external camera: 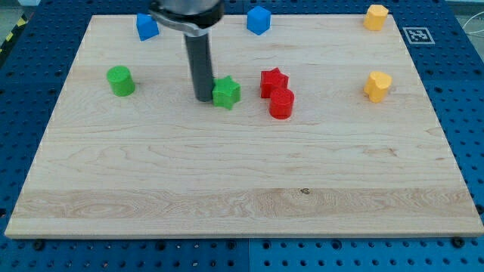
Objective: Push green circle towards red star
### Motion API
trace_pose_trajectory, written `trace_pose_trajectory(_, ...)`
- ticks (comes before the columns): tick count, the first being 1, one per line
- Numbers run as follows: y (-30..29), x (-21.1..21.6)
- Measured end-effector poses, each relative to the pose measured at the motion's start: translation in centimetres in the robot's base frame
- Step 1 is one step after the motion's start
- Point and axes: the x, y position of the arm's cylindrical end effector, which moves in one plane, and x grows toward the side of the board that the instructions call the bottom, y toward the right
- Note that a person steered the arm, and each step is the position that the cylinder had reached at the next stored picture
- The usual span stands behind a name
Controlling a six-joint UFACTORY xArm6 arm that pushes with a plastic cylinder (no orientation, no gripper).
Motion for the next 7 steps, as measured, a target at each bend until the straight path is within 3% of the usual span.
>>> trace_pose_trajectory(2,4.9,0.7)
trace_pose_trajectory(3,3.9,-0.6)
trace_pose_trajectory(7,-8.6,-4.7)
